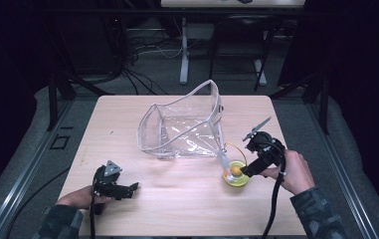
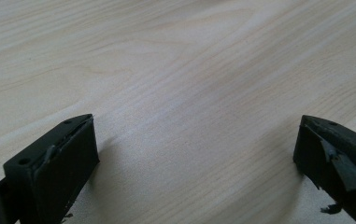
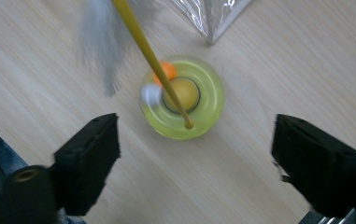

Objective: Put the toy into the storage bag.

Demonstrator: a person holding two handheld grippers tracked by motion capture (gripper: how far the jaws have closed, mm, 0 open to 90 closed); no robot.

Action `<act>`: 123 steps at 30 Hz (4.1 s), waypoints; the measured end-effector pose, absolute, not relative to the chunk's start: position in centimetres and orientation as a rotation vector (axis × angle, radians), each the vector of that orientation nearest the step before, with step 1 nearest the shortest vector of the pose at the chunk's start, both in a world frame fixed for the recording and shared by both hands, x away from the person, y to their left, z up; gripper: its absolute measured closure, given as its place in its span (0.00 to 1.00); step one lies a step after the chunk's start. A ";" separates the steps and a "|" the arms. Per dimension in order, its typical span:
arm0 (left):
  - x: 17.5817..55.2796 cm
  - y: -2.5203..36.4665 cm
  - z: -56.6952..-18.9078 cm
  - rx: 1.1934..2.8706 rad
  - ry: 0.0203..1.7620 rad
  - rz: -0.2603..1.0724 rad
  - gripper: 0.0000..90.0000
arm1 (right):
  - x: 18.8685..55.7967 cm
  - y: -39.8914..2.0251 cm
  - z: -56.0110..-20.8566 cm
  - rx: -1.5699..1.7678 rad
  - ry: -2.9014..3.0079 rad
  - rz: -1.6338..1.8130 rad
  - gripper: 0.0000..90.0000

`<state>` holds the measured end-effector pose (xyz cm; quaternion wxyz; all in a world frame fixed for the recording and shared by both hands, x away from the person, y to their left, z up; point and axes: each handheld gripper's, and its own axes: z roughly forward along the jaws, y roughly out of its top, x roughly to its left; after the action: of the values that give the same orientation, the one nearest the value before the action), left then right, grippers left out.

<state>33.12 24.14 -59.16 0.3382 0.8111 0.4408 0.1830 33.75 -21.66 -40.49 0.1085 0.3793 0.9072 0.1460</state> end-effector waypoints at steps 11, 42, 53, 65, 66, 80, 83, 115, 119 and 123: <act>33.1 24.1 -59.2 2.113 1.148 0.477 0.00 | 34.3 -20.0 -40.1 1.058 2.691 0.436 0.68; 33.1 24.2 -59.2 2.115 1.146 0.476 0.00 | 34.3 -20.5 -39.9 1.052 2.684 0.469 0.98; 33.1 24.2 -59.2 2.116 1.143 0.476 0.00 | 33.9 -20.3 -39.2 1.029 2.680 0.484 0.98; 33.1 24.2 -59.2 2.117 1.143 0.476 0.00 | 34.1 -20.2 -37.7 1.004 2.679 0.479 0.98; 33.1 24.2 -59.2 2.116 1.143 0.476 0.00 | 34.1 -20.1 -37.5 1.003 2.680 0.486 0.98; 33.1 24.2 -59.2 2.116 1.143 0.476 0.00 | 35.4 -19.3 -36.1 0.987 2.707 0.465 0.98; 33.1 24.2 -59.2 2.116 1.143 0.476 0.00 | 35.9 -19.3 -35.9 0.987 2.718 0.434 0.98; 33.1 24.2 -59.2 2.116 1.144 0.476 0.00 | 41.5 -25.0 -35.6 1.258 2.644 0.336 0.98; 33.1 24.2 -59.1 2.119 1.143 0.473 0.00 | 42.4 -25.7 -35.4 1.300 2.619 0.338 0.98; 33.1 24.2 -59.1 2.119 1.143 0.473 0.00 | 43.0 -26.1 -35.2 1.317 2.611 0.337 0.98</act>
<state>33.08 24.19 -59.13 0.3371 0.8131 0.4386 0.1813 43.01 -26.12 -35.16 0.0986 0.4451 0.8827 0.1140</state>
